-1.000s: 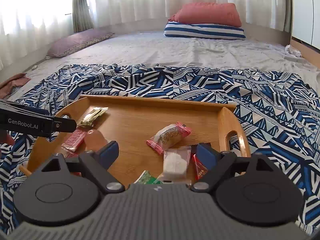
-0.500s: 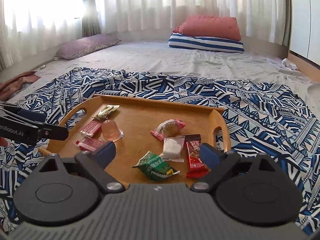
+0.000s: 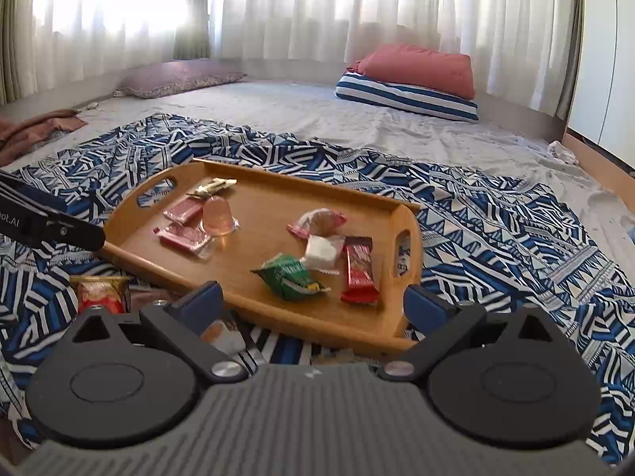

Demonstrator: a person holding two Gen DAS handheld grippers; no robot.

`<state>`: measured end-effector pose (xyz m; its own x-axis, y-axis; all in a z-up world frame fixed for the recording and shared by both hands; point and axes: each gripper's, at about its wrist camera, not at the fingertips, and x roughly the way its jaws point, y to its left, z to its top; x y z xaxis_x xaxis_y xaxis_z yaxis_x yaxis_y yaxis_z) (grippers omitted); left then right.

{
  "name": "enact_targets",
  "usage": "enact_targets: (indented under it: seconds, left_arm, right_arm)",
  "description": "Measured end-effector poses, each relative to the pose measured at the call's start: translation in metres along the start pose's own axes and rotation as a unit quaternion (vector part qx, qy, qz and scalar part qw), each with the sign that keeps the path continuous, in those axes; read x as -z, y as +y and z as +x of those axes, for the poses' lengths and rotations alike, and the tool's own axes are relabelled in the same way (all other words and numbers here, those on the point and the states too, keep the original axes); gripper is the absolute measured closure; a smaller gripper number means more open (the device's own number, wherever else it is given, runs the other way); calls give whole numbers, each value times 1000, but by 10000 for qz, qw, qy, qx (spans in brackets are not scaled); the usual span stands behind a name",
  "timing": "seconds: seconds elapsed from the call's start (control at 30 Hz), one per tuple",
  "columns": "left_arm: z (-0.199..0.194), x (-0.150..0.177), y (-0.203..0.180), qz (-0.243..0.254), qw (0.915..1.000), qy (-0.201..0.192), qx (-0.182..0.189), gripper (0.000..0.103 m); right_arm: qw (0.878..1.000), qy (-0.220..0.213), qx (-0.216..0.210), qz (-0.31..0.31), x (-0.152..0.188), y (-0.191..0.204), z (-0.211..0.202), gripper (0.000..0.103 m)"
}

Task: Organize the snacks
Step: 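Withdraw both open grippers from the tray toward the snacks on the bedspread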

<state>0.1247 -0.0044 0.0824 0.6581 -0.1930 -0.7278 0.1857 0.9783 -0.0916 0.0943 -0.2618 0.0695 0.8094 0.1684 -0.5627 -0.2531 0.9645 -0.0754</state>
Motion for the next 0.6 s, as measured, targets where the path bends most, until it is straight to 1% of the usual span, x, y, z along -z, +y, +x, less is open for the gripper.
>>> enact_targets:
  seconds: [0.13,0.3,0.43,0.6]
  left_arm:
    - [12,14,0,-177,9994,270,-118,10]
    - [22,28,-6,-193,9982,337,-450,10]
    - [30,35,-9,-346,9976,404,-432,10]
    - [36,43,-13,-511,9969,398,-446,11]
  right_arm:
    - [9999,99,57,100,14,-6,-1,0]
    - [9993,233,261,139,35,-11,3,0]
    - [9984,329,431,157,51,-13,8,0]
    - [9974,408,509,306,65,-15,14,0]
